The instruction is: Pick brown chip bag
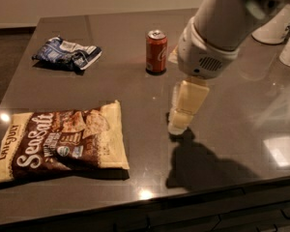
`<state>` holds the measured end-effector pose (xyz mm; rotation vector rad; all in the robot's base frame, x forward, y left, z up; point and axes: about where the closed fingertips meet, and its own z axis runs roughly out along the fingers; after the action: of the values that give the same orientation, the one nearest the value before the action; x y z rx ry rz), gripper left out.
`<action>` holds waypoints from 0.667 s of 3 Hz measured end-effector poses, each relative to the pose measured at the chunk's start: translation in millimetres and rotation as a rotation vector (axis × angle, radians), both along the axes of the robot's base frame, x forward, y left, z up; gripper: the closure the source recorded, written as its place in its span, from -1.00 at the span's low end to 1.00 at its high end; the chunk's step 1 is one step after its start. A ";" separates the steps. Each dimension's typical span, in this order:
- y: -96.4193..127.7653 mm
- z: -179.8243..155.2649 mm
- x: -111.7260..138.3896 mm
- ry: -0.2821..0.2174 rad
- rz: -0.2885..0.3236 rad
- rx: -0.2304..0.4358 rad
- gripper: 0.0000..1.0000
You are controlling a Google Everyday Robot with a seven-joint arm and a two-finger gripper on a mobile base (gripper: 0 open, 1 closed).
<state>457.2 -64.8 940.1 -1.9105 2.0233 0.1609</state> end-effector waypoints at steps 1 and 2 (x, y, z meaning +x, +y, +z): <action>42.4 -15.1 -10.5 0.050 0.054 0.046 -1.00; 80.1 -29.3 -26.1 0.078 0.094 0.088 -1.00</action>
Offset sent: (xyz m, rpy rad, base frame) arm -0.0443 0.1272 -0.0523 0.1447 0.1204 0.1427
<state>431.1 15.3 910.8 -1.9730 1.9418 0.3478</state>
